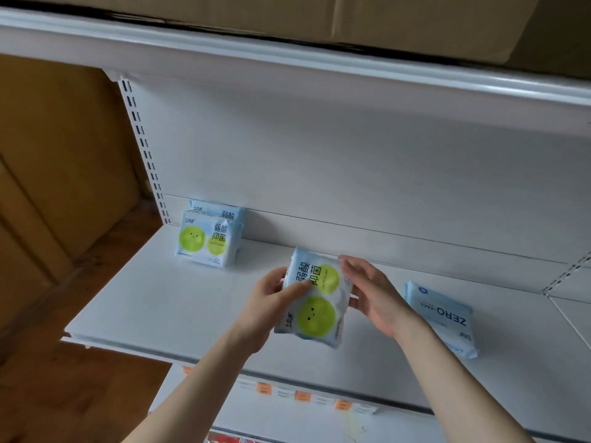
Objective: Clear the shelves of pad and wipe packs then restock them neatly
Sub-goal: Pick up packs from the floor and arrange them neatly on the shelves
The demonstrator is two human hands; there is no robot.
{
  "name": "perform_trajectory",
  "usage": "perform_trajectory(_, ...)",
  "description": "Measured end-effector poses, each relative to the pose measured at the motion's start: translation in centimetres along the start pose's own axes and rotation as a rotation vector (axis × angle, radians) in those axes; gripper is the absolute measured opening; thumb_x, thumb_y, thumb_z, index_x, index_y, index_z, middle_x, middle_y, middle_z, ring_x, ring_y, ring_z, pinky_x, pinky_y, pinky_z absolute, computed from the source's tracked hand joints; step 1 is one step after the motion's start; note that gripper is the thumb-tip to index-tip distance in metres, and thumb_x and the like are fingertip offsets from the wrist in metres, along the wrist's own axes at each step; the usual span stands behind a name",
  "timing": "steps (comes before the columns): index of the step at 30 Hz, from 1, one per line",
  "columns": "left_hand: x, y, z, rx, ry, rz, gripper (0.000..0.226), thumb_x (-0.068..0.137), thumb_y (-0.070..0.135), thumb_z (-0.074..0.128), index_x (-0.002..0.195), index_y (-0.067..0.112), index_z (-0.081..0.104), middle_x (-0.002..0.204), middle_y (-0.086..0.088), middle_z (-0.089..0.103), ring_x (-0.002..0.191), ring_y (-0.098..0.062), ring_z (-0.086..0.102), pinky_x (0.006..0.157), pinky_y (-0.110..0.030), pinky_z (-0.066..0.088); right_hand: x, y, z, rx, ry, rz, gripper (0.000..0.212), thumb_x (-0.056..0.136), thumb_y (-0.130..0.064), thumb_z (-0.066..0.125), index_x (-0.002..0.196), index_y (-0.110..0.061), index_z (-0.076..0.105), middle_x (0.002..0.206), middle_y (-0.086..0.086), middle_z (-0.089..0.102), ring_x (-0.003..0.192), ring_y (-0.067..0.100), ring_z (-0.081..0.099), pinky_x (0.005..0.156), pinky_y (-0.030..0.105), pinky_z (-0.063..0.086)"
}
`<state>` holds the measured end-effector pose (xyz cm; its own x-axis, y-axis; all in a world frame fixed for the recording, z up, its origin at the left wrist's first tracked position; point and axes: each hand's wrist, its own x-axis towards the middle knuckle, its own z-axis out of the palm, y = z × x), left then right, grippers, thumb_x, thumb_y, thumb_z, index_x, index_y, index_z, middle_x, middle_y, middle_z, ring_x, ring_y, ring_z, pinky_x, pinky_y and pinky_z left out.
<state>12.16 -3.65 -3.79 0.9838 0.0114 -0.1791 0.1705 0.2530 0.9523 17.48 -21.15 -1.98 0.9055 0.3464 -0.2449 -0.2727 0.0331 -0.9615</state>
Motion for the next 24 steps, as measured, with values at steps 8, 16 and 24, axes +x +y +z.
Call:
perform_trajectory(8,-1.1,0.8,-6.5,-0.086,0.141,-0.047,0.027,0.080,0.029,0.069,0.102,0.014,0.064,0.089,-0.005,0.070,0.075,-0.021,0.065,0.073,-0.033,0.052,2.5,1.2,7.0,0.279,0.146,-0.011,0.004,0.087,-0.012,0.061,0.090,-0.010,0.064,0.072,0.001,0.071,0.065,0.013,0.067,0.057,0.024,0.055)
perform_trajectory(16,0.4,0.7,-15.5,0.148,0.526,0.126,0.025,0.086,0.029,0.061,0.079,0.005,0.062,0.074,-0.009,0.055,0.070,-0.019,0.049,0.061,-0.029,0.039,5.7,4.5,15.5,-0.148,0.087,0.016,0.012,0.085,-0.014,0.066,0.077,-0.015,0.058,0.070,-0.001,0.057,0.063,0.012,0.048,0.060,0.023,0.037)
perform_trajectory(24,3.7,1.7,-19.5,0.415,0.456,0.203,0.025,0.099,0.008,0.039,0.105,0.015,0.062,0.092,-0.002,0.064,0.079,-0.012,0.056,0.063,-0.012,0.044,10.0,5.8,18.3,-0.419,0.163,-0.066,0.024,0.081,-0.010,0.069,0.065,-0.021,0.055,0.066,-0.007,0.059,0.062,0.009,0.053,0.062,0.021,0.042)
